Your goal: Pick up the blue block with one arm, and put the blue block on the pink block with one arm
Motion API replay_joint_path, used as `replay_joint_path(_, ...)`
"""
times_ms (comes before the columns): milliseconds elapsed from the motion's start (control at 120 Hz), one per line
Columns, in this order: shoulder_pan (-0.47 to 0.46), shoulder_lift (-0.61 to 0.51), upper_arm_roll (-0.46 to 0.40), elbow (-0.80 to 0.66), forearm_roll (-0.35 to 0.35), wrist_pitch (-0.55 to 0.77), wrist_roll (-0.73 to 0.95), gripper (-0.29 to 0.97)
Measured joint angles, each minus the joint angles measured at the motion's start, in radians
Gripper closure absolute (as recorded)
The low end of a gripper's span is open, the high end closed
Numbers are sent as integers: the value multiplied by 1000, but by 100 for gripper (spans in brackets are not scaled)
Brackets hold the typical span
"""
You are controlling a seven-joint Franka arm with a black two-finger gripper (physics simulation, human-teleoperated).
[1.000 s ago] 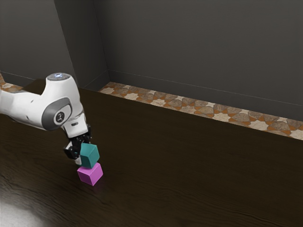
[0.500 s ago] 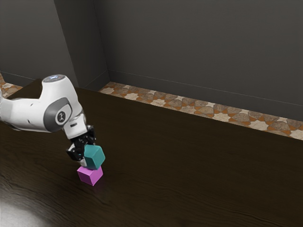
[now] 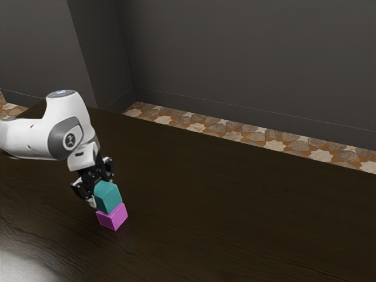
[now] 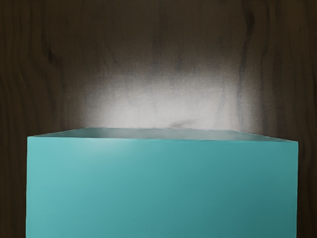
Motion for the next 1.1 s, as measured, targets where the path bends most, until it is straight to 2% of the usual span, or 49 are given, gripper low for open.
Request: replay_joint_path(1100, 8, 39, -6, 23, 51, 0, -148, 31)
